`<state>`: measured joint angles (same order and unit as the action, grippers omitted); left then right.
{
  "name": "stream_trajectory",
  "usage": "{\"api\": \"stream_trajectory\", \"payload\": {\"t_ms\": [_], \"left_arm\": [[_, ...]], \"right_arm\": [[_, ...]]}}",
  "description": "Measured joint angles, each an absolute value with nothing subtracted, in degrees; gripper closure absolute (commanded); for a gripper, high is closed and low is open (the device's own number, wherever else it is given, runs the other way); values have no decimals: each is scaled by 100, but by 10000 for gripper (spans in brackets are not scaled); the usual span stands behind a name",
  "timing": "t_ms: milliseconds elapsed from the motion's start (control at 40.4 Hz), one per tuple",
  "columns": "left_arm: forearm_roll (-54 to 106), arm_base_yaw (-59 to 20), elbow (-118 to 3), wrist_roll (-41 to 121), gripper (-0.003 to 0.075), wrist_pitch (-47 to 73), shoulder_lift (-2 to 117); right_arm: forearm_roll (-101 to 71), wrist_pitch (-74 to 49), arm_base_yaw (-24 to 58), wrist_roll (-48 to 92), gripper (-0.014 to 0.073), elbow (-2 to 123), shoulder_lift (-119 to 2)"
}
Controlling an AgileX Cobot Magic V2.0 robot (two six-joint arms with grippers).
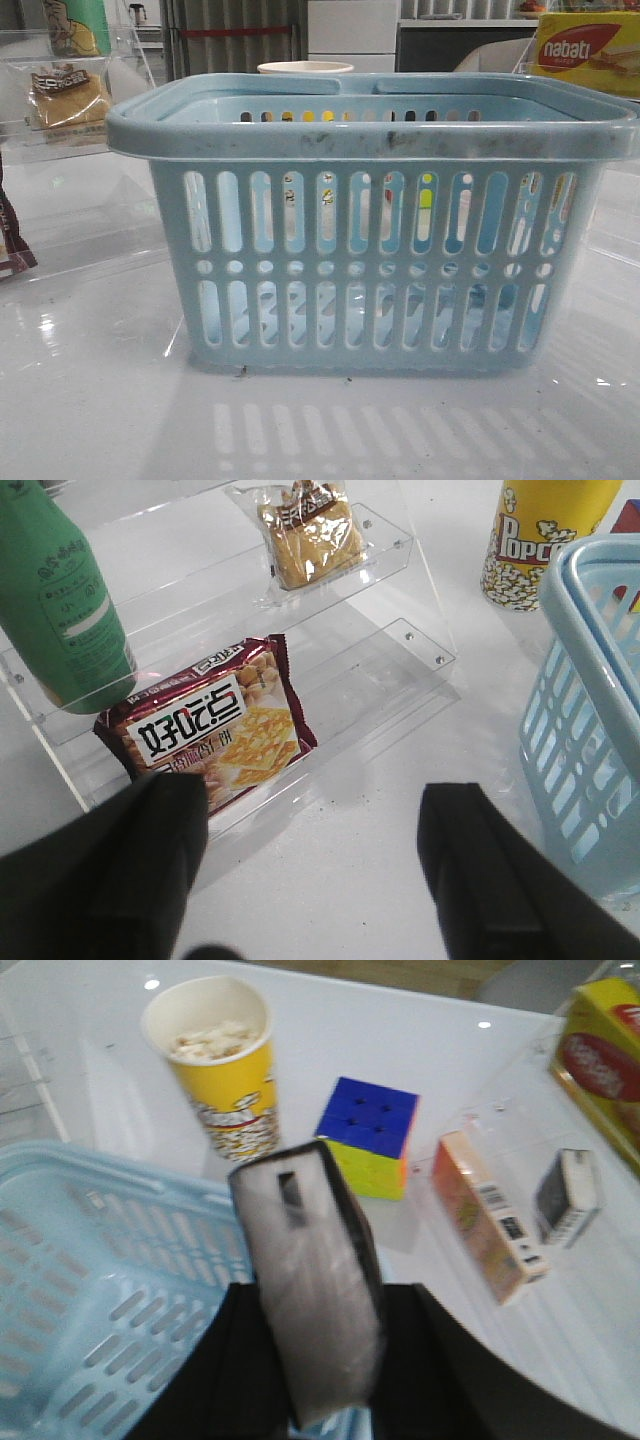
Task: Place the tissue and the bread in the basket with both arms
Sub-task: 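Carry the box over the basket with the right gripper and release it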
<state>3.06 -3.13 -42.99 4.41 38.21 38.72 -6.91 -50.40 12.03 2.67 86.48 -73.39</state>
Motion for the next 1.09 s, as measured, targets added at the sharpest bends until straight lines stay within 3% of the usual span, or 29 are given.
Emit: {"api": "stream_trajectory", "payload": {"t_ms": [247,470,544,767,1088], "left_arm": [[306,-313,-4299,441,211,3821,3872],[306,-313,-4299,441,211,3821,3872],[306,-313,-4299,441,211,3821,3872],[306,-313,-4299,441,211,3821,3872],[306,-313,-4299,441,211,3821,3872]], "right_arm": [[-907,-4989,2088,367,392,8247,-7708],[-997,-4889,2190,388,386,8044,-8594],[-997,-4820,2190,388,345,8044,-8862],[-1005,-4672,2190,388,29,8044,-9426],[-856,-4403,2190,410,23,7968,-8929]]}}
